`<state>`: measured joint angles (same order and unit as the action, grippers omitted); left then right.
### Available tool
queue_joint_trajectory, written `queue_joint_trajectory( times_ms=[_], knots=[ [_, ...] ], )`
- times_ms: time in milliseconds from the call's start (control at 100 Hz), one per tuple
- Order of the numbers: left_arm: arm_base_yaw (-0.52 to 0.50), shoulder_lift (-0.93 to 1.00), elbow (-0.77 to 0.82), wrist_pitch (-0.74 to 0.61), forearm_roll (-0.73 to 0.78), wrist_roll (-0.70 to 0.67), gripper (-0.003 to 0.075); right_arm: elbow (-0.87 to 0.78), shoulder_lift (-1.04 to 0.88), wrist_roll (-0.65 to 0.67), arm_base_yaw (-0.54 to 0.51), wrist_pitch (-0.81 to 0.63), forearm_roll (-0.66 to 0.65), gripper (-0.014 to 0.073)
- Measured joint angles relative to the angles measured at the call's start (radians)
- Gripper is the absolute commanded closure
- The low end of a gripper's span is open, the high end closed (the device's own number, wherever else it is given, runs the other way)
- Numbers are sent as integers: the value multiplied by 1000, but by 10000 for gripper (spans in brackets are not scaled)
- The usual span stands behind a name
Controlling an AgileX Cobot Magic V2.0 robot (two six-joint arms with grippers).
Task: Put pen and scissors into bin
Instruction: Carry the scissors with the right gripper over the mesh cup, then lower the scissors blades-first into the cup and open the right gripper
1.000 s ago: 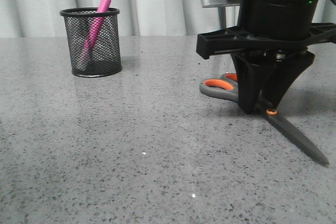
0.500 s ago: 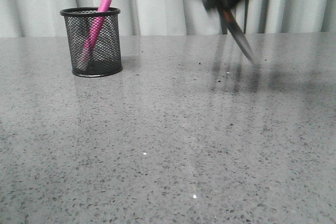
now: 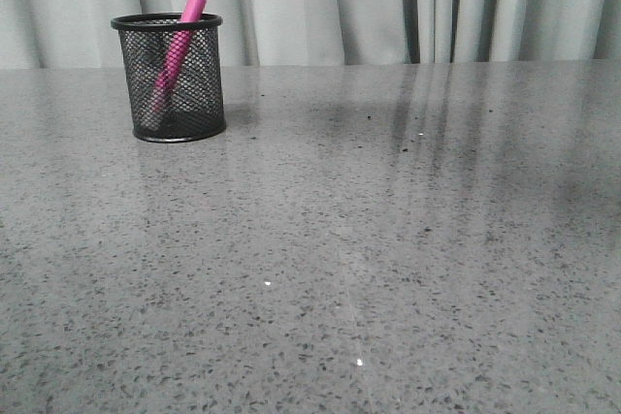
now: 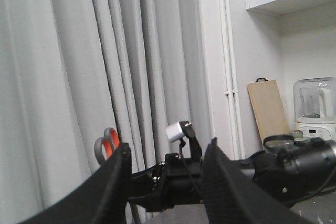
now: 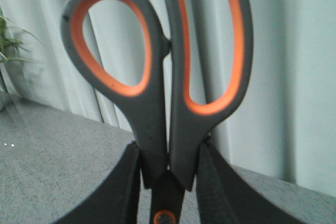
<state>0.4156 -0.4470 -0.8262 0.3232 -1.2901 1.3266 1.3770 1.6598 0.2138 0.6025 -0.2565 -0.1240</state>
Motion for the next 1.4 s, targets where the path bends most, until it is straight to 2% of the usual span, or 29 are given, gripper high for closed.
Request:
queue_joint_trajectory(
  times_ms=[120,260,700,780,930,1020,1400],
  knots=[
    [0,0,6,0,9,0,435,0,103,0,0,-145,-3,652],
    [0,2,31,2,11,0,435,0,196,0,0,-230,-5,652],
    [0,2,75,23,14,0,435,0,285,0,15,-266,-26,646],
    [0,2,75,23,14,0,435,0,300,0,22,-266,-28,595],
    [0,2,75,25,14,0,435,0,317,0,32,-266,-32,414],
    [0,2,75,34,14,0,435,0,323,0,32,-266,-34,351],
    [0,20,75,57,17,0,435,0,323,0,32,-277,-35,335]
  ],
)
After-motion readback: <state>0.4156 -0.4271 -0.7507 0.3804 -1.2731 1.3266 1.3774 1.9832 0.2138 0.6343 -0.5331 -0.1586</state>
